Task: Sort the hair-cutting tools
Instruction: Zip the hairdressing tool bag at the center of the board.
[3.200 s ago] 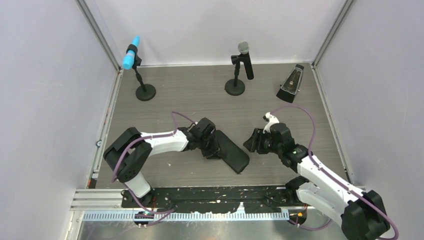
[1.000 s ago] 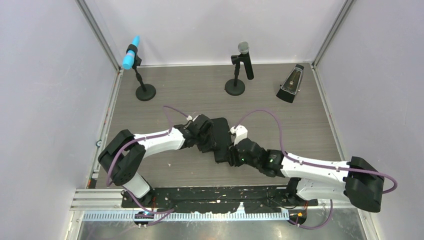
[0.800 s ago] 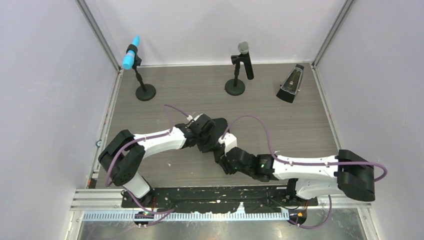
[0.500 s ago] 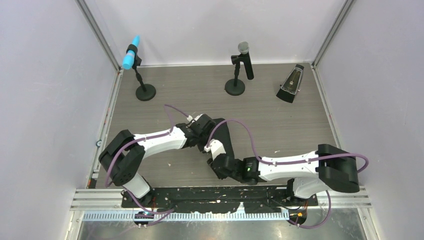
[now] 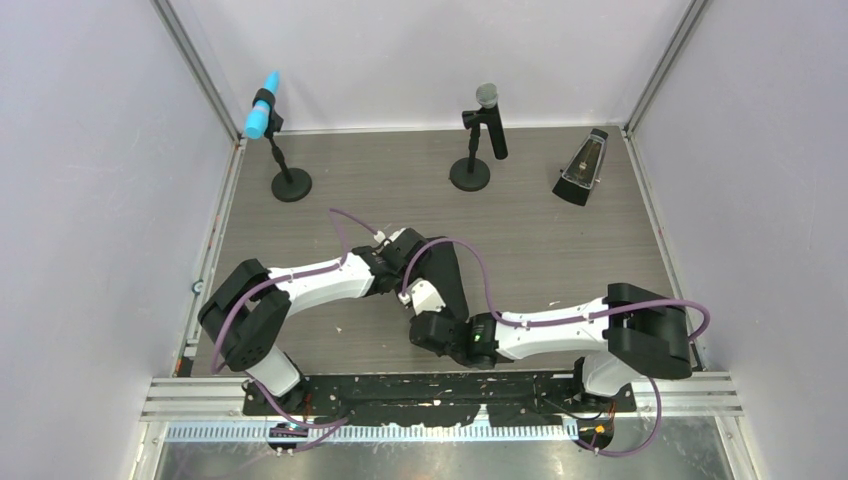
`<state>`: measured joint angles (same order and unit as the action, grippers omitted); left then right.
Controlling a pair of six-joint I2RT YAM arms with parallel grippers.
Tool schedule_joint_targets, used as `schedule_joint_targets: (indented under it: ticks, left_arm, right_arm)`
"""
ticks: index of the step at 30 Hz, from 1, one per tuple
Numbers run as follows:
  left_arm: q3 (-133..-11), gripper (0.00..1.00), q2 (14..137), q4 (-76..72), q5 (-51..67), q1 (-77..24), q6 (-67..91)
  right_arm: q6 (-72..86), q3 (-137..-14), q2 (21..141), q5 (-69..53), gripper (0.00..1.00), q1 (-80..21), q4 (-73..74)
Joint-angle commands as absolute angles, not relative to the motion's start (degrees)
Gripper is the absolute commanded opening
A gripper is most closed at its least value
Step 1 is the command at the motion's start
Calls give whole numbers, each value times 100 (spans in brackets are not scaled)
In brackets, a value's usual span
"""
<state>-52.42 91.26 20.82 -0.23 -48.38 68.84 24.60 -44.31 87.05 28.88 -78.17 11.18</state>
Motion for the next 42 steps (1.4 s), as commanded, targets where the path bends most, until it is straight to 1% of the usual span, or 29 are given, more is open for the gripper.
schedule_joint_targets:
  ticks: [1,15,17,20,21,22,23,25,29,35,42]
  left_arm:
    - [-5282,23,9123,2522,-119,-4904,6841]
    - [-5232,22,9020,2465,-31,-4930,6844]
    - [-5230,22,9010,2461,-35,-4948,6847]
    - [-5206,22,9002,2446,-26,-4957,6847]
    - [-5197,22,8996,2444,-26,-4957,6847]
    - [-5187,23,8980,2443,-26,-4957,6848]
    - [-5174,22,8963,2450,-26,-4953,6847]
    - [-5153,22,8927,2492,-65,-4948,6824]
    - [-5135,22,8850,2666,-273,-4870,6750]
    - [-5109,21,8773,2865,-485,-4573,6538]
    - [-4861,20,8650,2865,-500,-4212,6374]
  right_arm:
    - [2759,-4674,8726,3413,33,-7840,1352]
    - [2559,-5065,9394,3749,33,-7831,1355]
    - [2577,-5036,9403,3872,31,-7831,1315]
    - [2607,-4990,9373,4008,24,-7831,1258]
    - [2614,-4959,9346,4056,20,-7831,1244]
    - [2612,-4945,9336,4076,18,-7824,1223]
    - [2617,-4910,9306,4097,12,-7819,1213]
    - [2611,-4860,9237,4054,6,-7800,1199]
    - [2471,-4770,8996,3754,5,-7795,1198]
    - [2489,-4695,8695,3060,5,-7796,1674]
    - [2493,-4531,8411,2716,5,-7788,2106]
